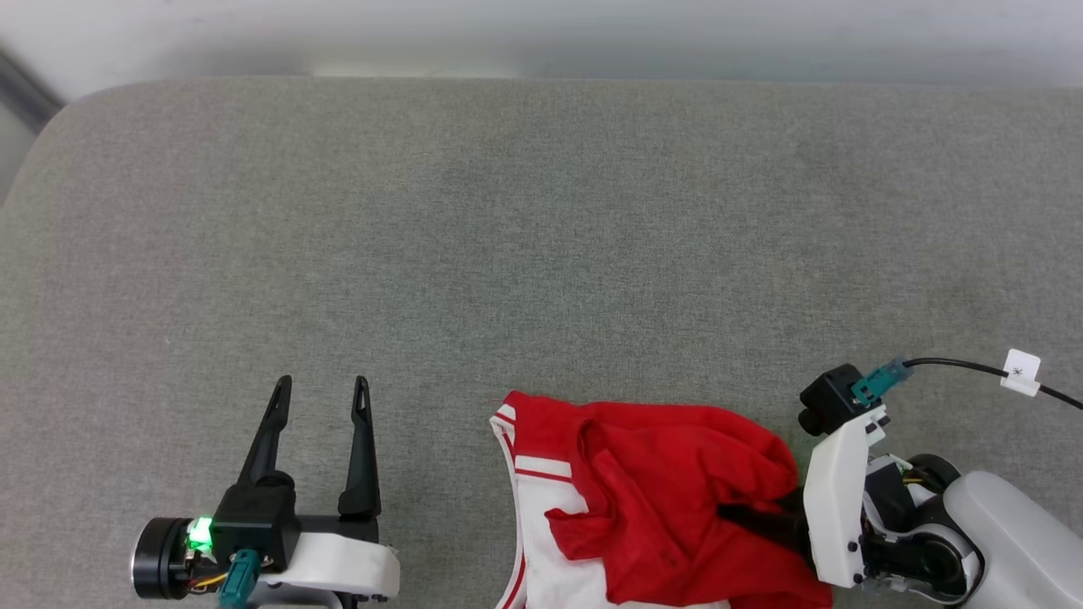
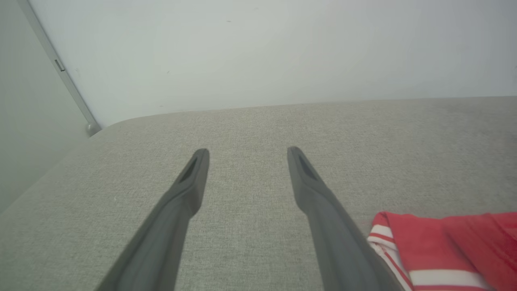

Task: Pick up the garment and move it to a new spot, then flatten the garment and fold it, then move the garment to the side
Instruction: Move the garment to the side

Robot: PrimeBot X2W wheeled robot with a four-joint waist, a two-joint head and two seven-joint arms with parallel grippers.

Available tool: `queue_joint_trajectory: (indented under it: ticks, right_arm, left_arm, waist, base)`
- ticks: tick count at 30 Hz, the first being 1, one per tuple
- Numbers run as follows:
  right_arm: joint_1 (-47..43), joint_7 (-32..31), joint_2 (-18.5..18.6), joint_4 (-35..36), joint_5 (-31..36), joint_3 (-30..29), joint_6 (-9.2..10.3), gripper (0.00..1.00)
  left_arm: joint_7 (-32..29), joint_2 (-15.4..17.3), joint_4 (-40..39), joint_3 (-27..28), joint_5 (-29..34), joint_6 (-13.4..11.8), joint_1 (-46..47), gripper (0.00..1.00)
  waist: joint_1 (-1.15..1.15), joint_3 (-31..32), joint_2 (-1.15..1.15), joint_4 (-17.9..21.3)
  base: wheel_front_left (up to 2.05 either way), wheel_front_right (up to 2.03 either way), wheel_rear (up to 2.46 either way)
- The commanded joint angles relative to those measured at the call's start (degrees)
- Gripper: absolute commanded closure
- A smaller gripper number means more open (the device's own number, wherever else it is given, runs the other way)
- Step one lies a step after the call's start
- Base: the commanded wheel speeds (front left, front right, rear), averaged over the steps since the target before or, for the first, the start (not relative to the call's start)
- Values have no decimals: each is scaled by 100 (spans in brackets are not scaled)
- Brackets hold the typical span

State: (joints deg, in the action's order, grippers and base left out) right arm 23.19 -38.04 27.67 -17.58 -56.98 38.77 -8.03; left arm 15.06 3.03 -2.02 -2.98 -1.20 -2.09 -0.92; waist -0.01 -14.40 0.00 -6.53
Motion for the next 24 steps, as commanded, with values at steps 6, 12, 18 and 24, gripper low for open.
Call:
queue_joint_trajectory:
  ticks: [6,12,18,24]
  right_arm:
    - [60,449,46,-216,7,498,66,100]
    - [524,914,443,290,70,735,56,100]
    - [1008,1073,951,973,292,969,56,100]
    - [1446,1032,1429,1543,482,959,56,100]
  left_arm:
    - [14,-11,58,-14,-9,-49,-120,0]
    - [14,-13,79,-9,-23,-114,-333,0]
    - [13,-16,8,71,-89,-186,-583,0]
    - [14,-17,-86,112,-168,-254,-594,0]
  waist:
    - [1,249,0,27]
    - [1,636,0,175]
    - [1,842,0,586]
    - [1,735,0,1163]
  base:
    - [0,0,0]
    - [0,0,0]
    - [0,0,0]
    - [0,0,0]
